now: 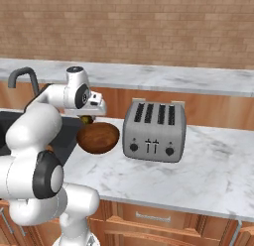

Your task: Pick the sweet potatos from the cabinet and place them in one bowl. Pick the potato from the sink and place it in the other bowl.

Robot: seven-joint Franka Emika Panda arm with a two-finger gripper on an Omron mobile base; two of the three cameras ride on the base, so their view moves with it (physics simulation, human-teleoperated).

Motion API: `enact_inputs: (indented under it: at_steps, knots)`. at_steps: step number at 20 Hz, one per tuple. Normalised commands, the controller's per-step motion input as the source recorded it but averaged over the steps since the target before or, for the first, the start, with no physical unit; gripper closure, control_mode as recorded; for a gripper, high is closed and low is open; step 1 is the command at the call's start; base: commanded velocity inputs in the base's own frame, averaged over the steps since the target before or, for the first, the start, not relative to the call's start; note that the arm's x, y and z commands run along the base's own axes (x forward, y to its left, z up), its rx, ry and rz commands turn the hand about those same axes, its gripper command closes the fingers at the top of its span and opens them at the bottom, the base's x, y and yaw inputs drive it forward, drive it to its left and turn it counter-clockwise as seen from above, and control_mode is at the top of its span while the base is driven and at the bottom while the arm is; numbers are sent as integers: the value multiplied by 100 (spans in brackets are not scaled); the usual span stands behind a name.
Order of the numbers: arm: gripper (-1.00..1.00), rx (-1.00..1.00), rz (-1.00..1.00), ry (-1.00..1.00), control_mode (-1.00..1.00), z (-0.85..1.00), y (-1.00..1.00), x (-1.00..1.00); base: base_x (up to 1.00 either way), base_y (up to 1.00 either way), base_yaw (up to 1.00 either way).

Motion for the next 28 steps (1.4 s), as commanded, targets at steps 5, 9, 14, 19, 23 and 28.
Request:
enact_inputs:
  at_steps: [5, 9, 14, 19, 23, 28]
  knots:
    - [100, 0, 1, 0, -100, -33, 0, -1, 0, 0, 0]
    - [100, 0, 0, -1, -100, -40, 0, 0, 0, 0, 0]
    - [100, 0, 0, 0, -100, -42, 0, 0, 0, 0, 0]
    - [100, 0, 0, -2, -100, -26, 0, 0, 0, 0, 0]
    - [100, 0, 0, -2, -100, -1, 0, 20, 0, 0, 0]
    - [100, 0, 0, 0, -100, 0, -2, 18, 0, 0, 0]
